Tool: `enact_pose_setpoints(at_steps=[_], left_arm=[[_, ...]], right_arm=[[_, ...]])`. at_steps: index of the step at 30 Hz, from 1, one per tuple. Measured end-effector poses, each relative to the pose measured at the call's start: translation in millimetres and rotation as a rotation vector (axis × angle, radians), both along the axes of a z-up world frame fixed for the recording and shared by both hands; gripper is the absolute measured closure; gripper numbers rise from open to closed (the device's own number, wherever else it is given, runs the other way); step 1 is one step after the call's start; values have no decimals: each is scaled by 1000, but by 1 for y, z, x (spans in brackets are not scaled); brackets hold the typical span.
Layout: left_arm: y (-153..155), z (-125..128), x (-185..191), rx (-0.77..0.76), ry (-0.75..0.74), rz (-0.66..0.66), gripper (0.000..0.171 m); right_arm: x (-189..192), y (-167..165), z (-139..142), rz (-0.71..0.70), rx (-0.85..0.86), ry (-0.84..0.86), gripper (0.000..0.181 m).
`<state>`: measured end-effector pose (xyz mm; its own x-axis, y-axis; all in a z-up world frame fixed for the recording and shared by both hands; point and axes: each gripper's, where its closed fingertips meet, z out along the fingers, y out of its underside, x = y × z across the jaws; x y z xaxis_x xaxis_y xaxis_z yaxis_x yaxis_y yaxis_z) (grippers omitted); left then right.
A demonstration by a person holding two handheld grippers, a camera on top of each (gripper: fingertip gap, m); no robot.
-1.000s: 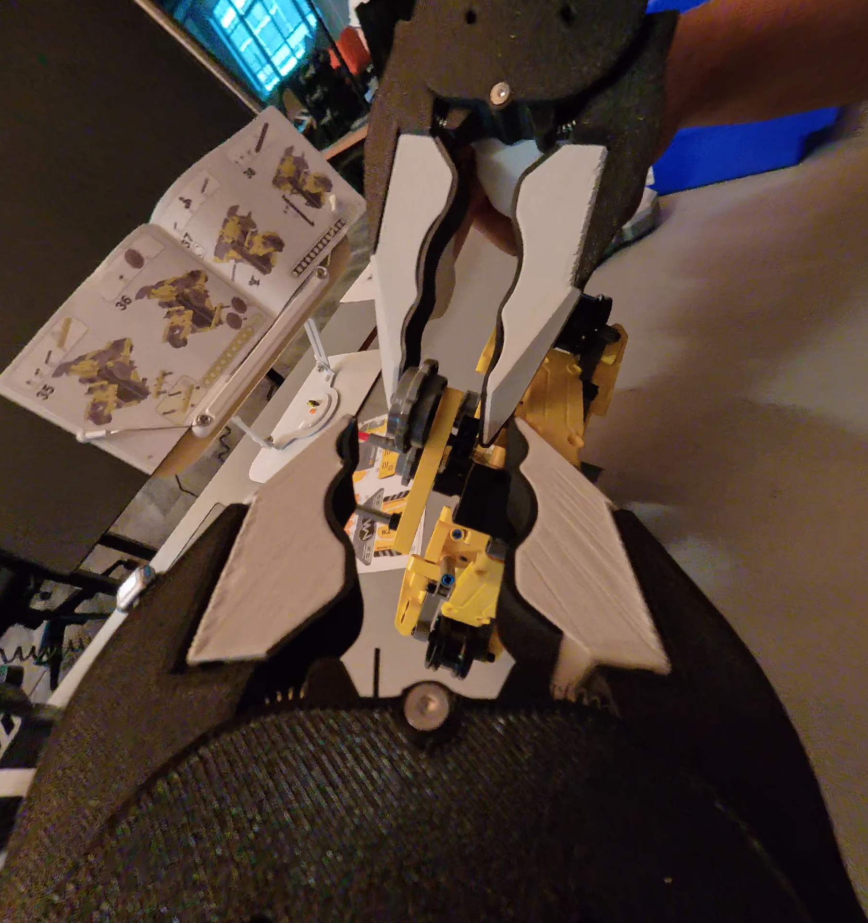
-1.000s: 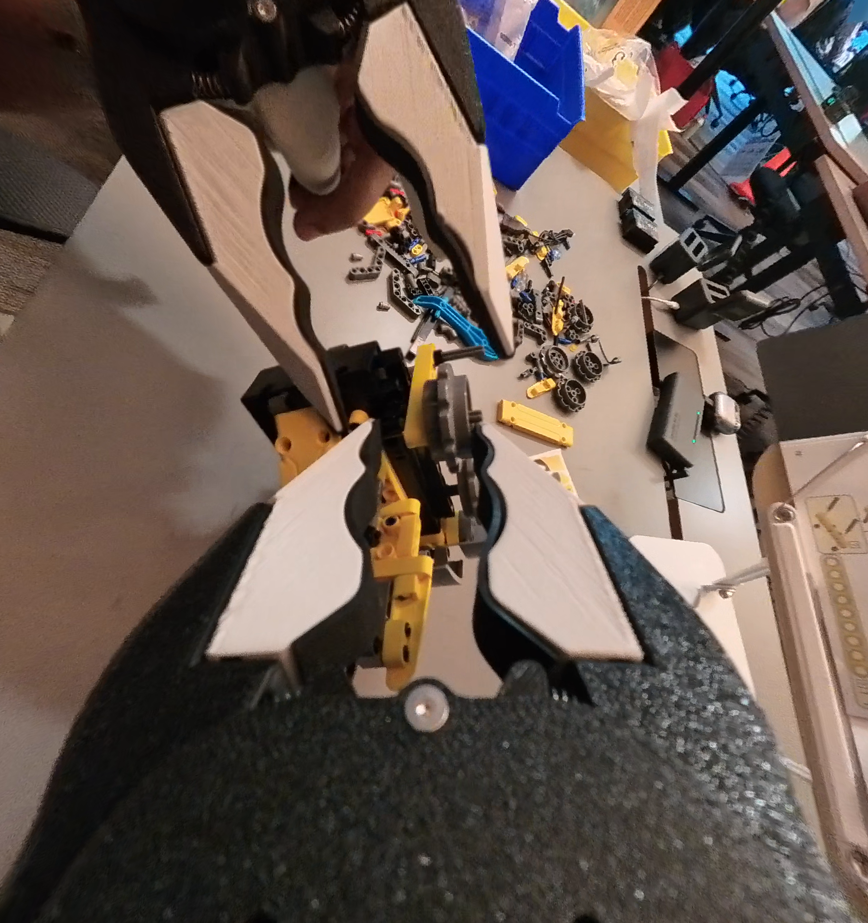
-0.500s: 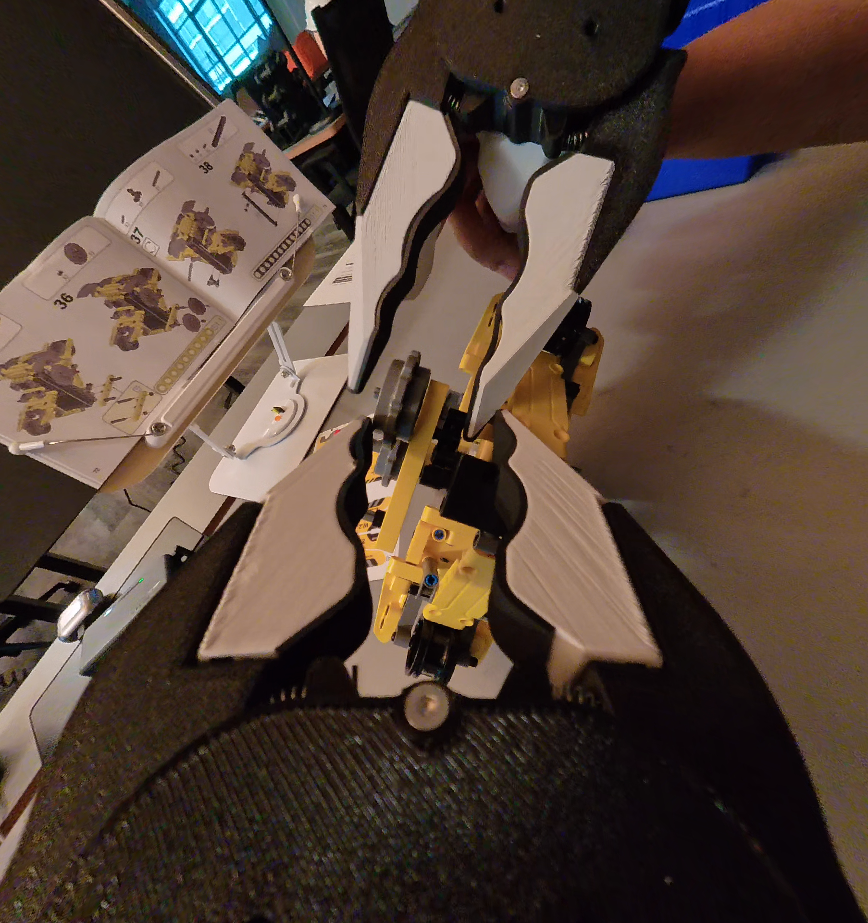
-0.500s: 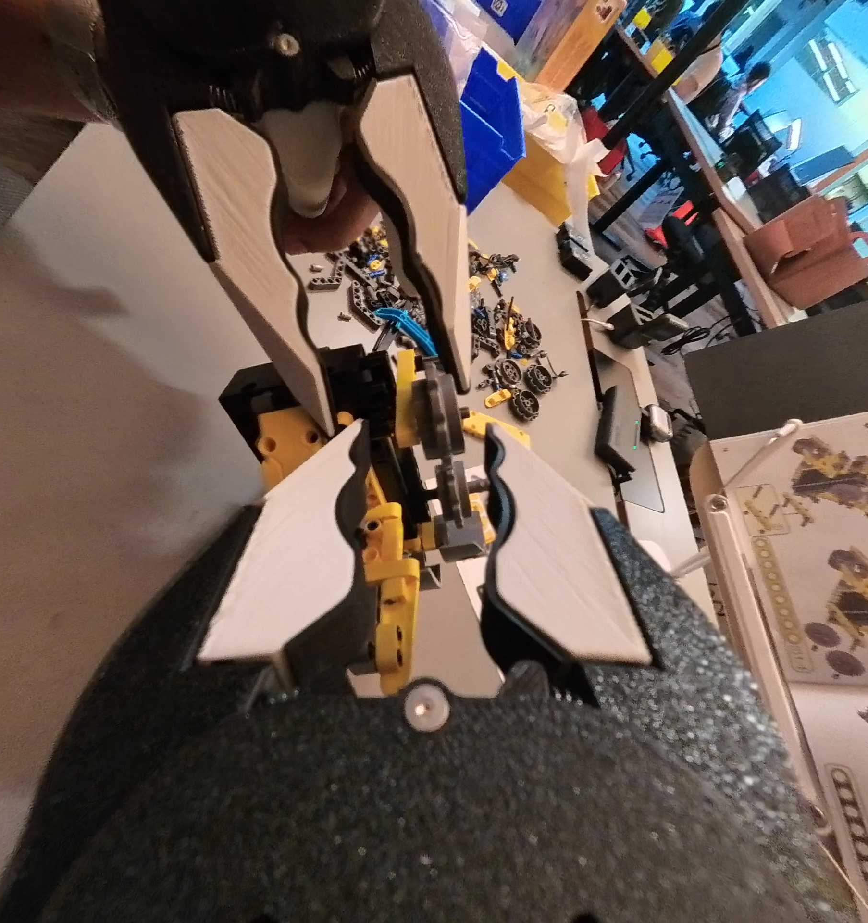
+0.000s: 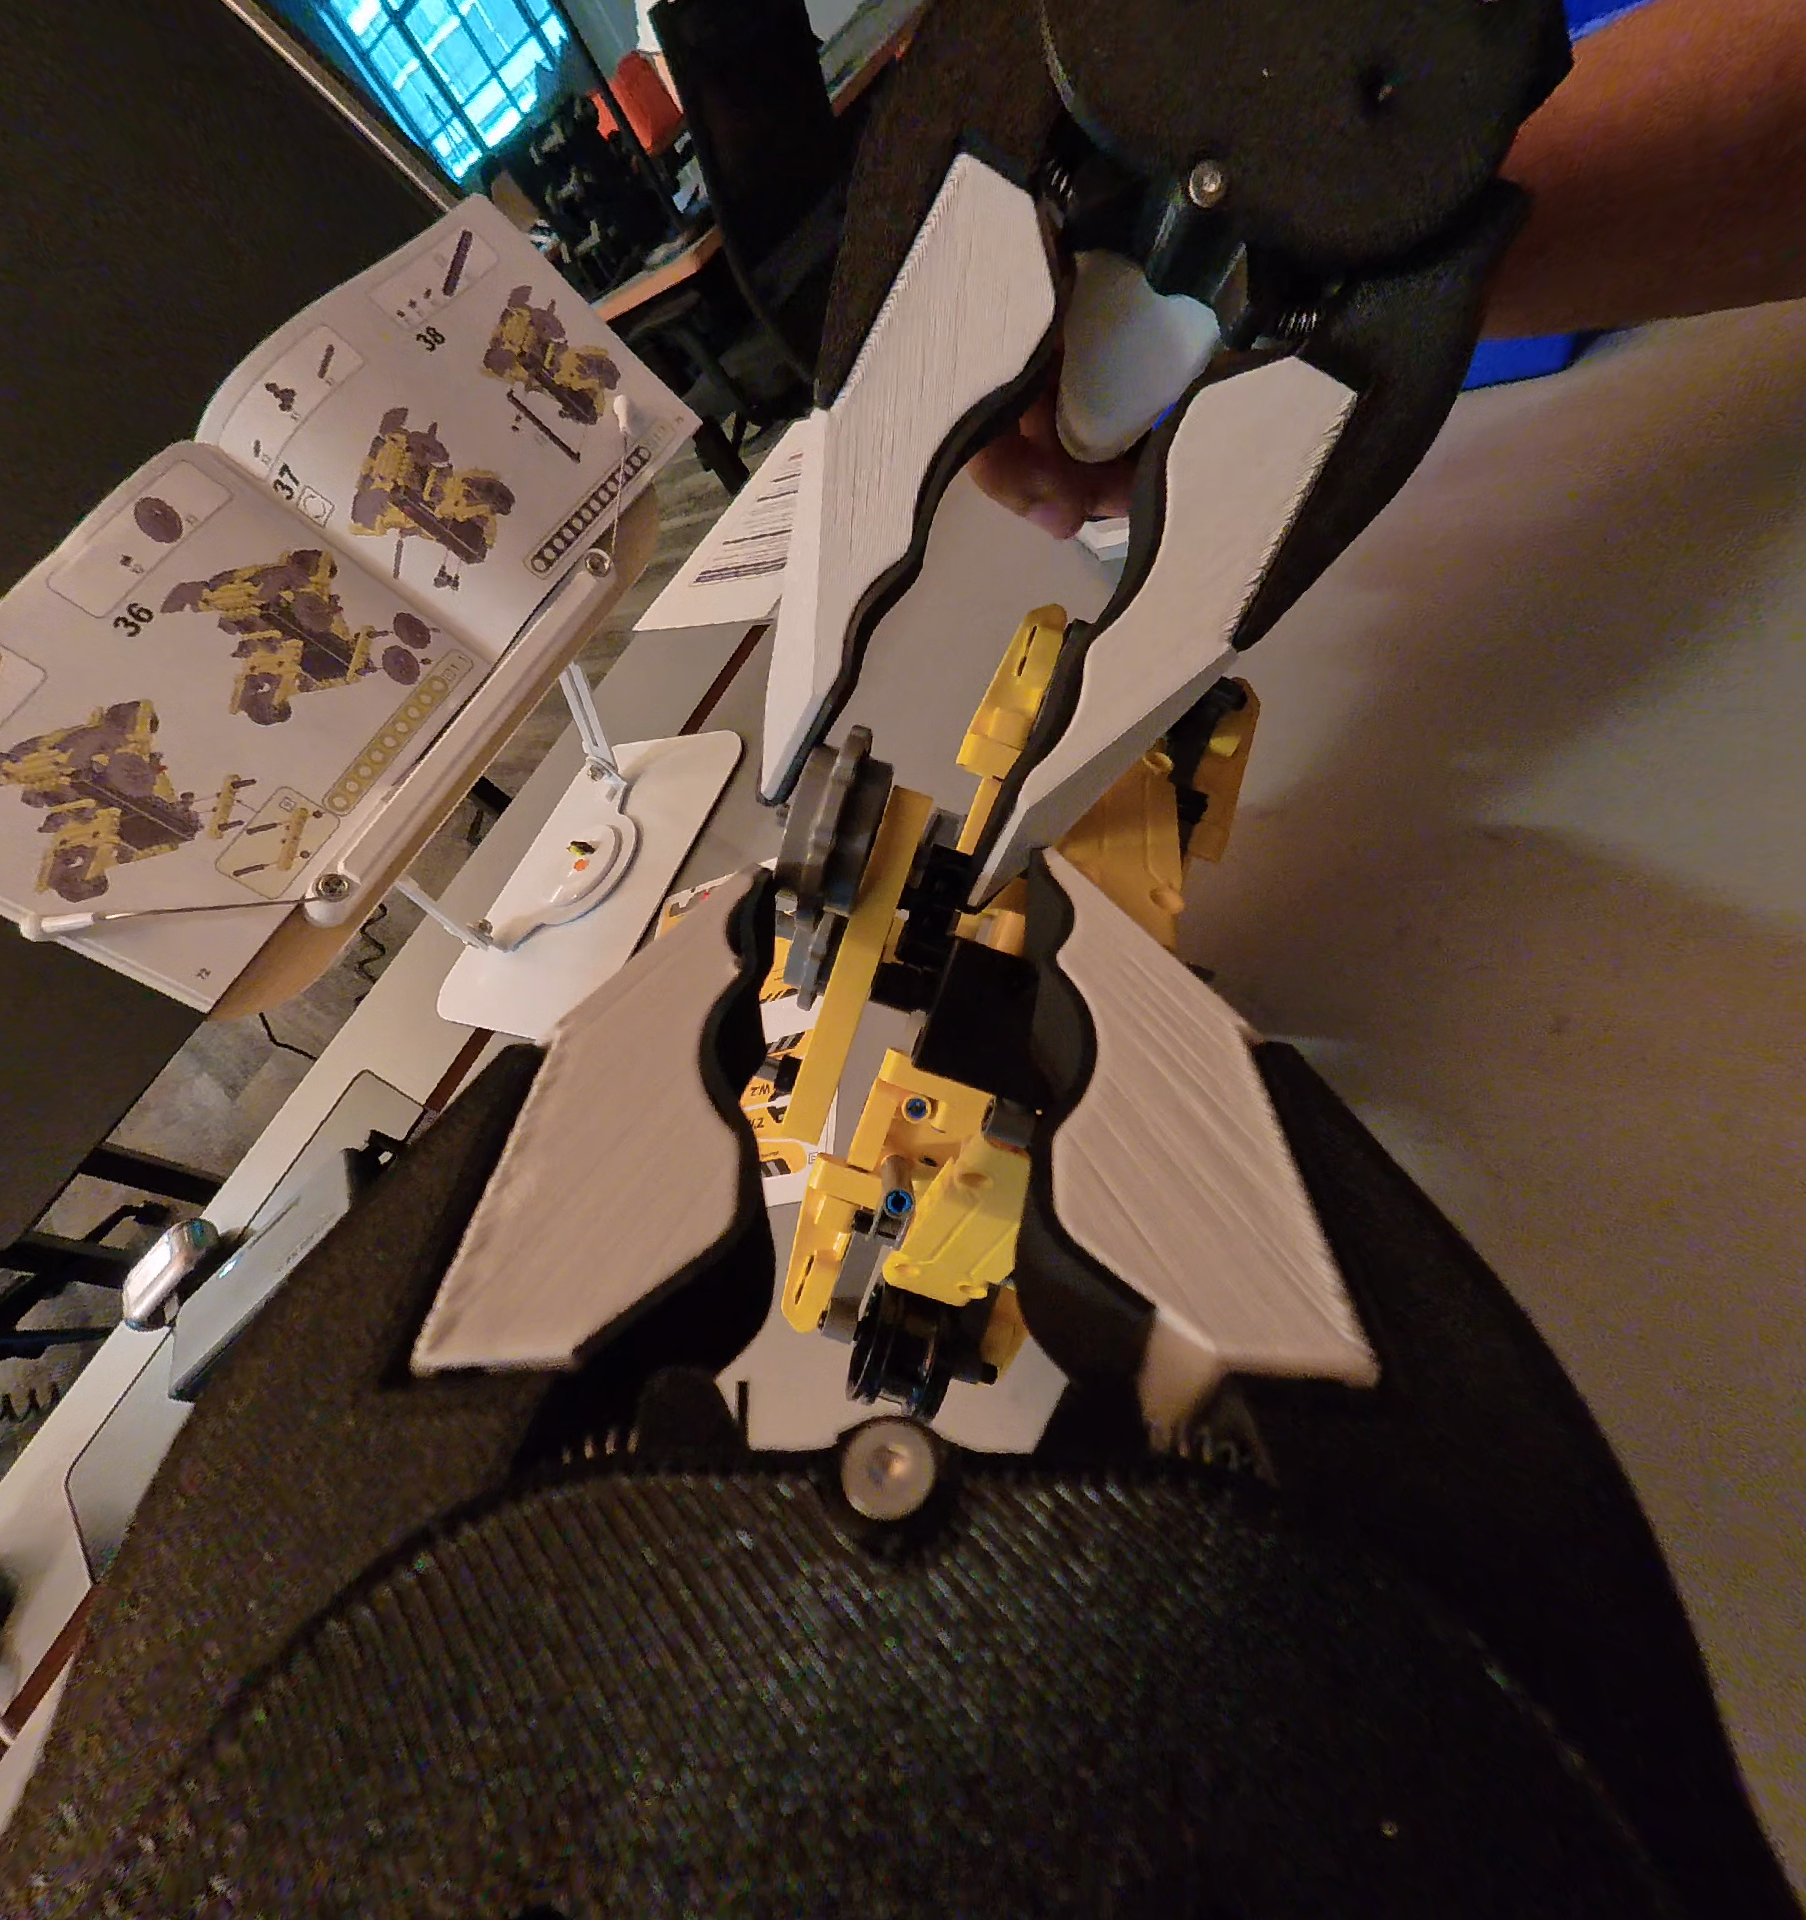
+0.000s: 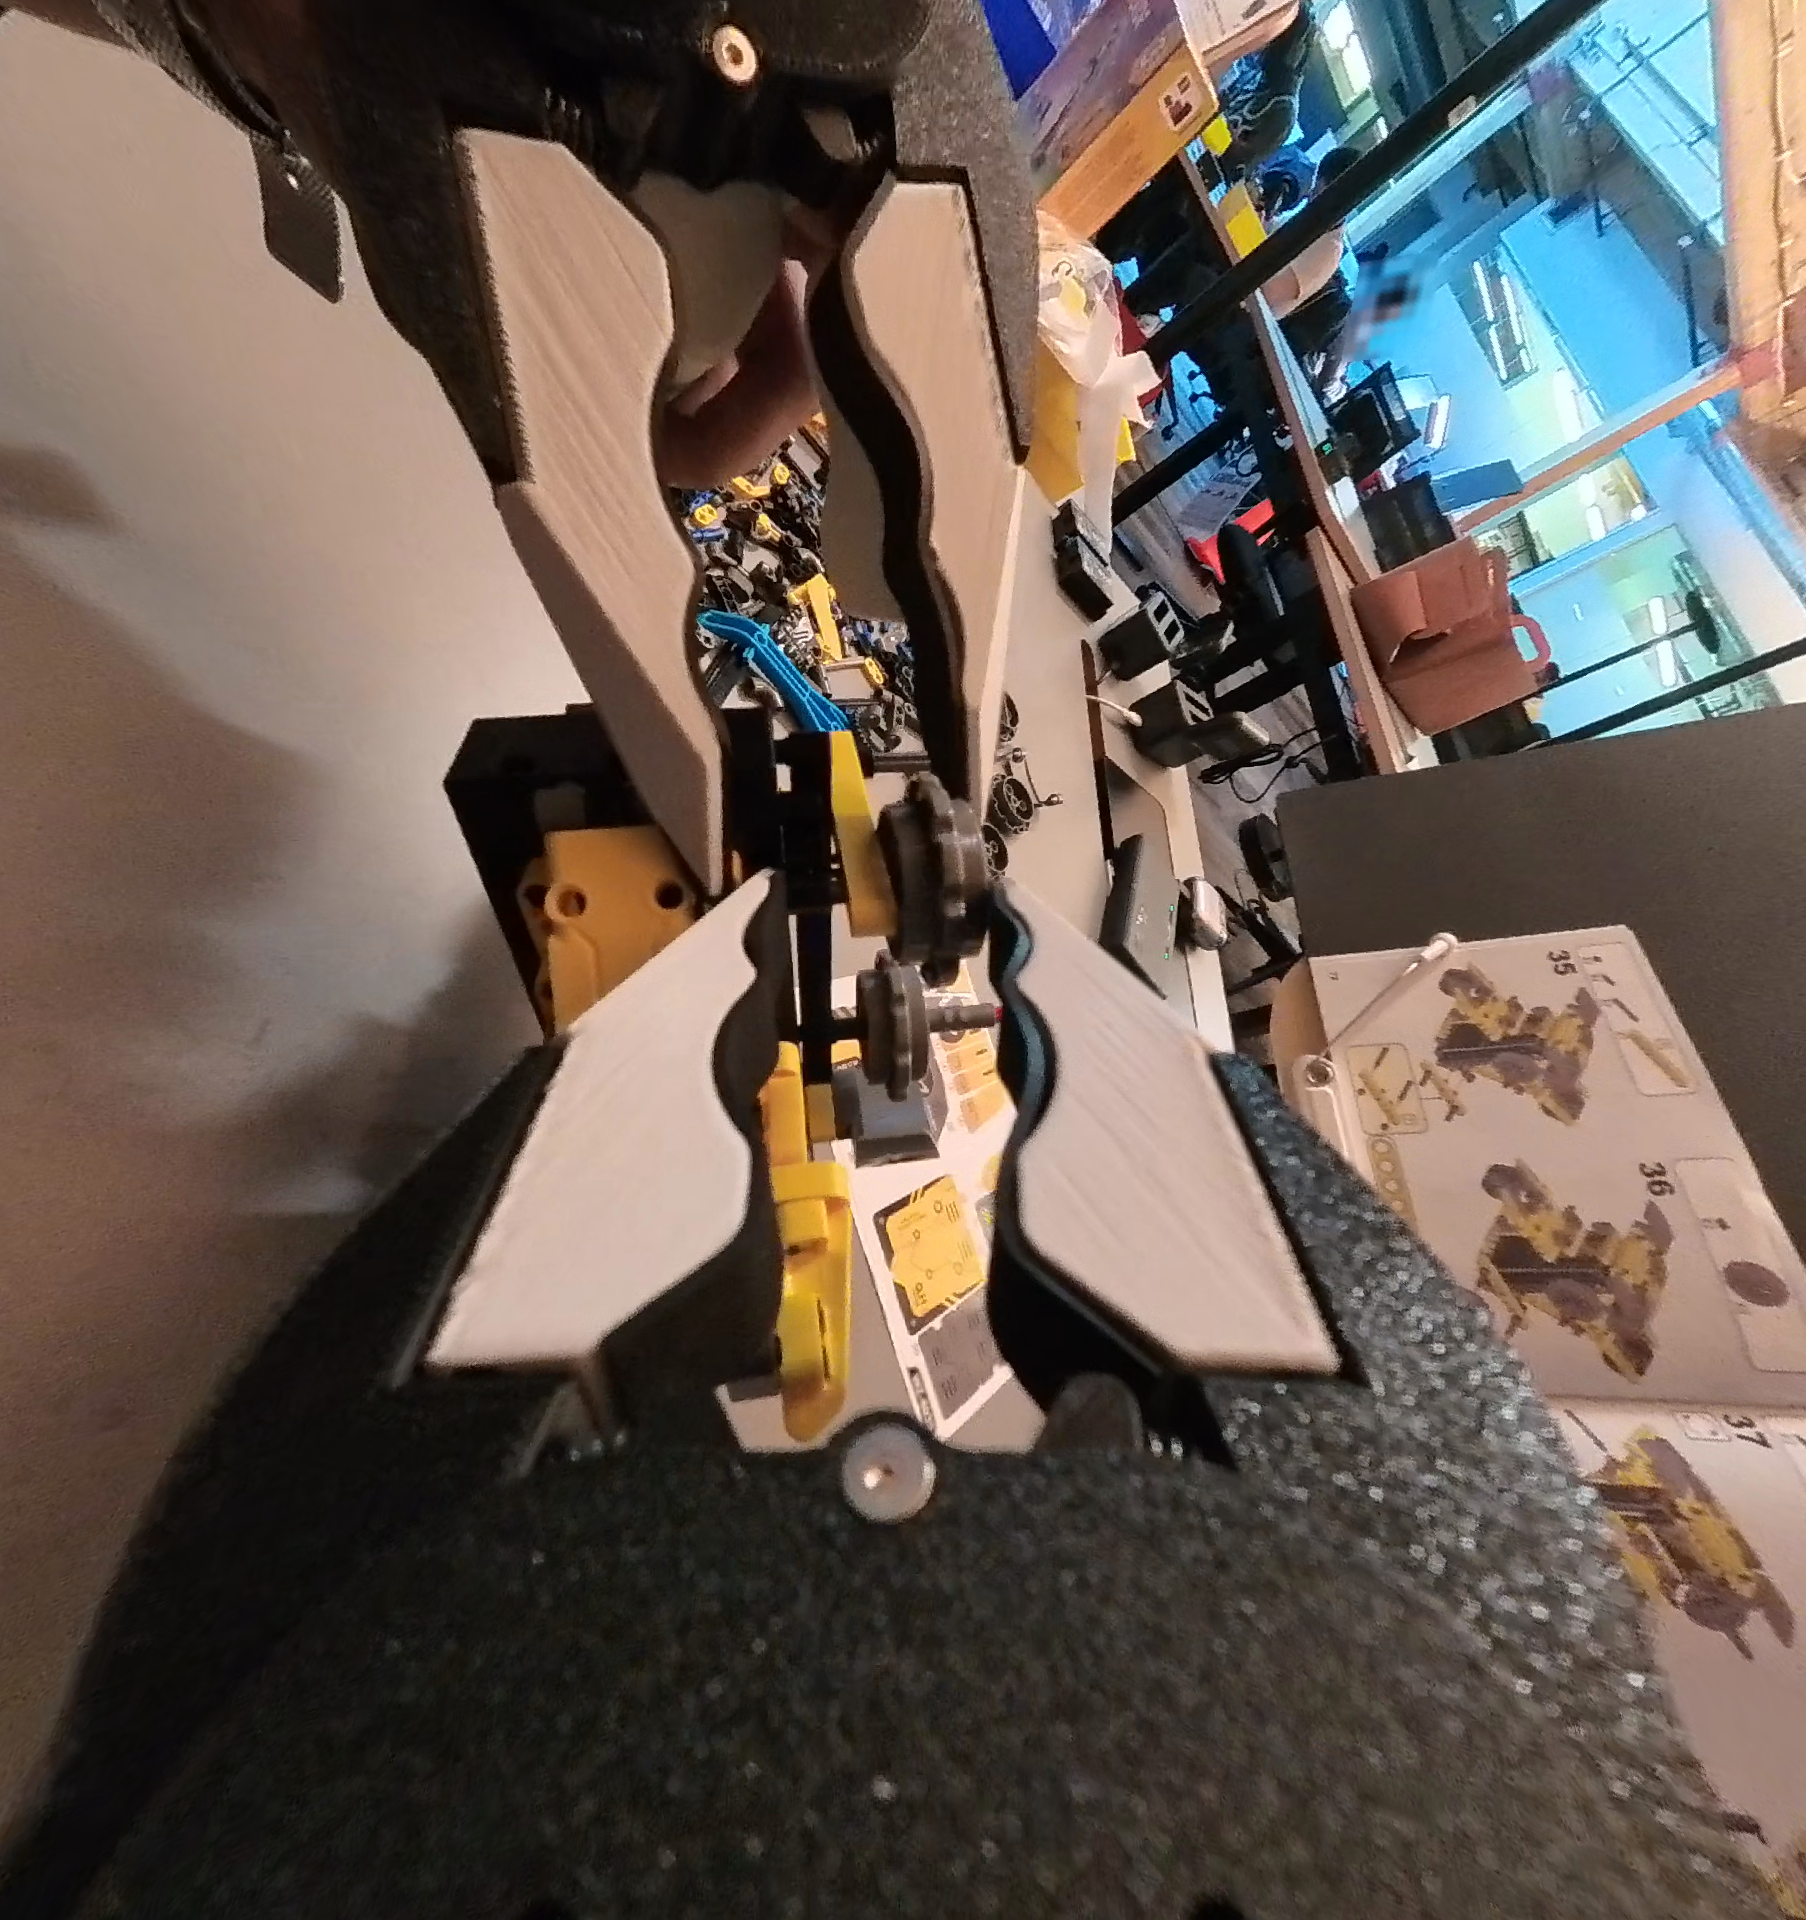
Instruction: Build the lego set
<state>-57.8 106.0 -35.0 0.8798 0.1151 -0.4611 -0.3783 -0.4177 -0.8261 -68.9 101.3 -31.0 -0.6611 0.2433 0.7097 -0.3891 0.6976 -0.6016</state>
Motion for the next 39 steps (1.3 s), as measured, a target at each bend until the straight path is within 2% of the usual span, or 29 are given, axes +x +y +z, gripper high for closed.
enact_pose_setpoints(at_steps=[9,35,39], left_arm=[[-2,-3,1,-28,5,6,122],[-7,-4,-2,11,44,77,131],[-6,-4,0,49,-10,78,132]], right_arm=[[0,-1,-2,-12,0,-59,146],[-5,-5,-7,-22,8,-119,150],[-4,-4,-7,-29,4,-122,151]])
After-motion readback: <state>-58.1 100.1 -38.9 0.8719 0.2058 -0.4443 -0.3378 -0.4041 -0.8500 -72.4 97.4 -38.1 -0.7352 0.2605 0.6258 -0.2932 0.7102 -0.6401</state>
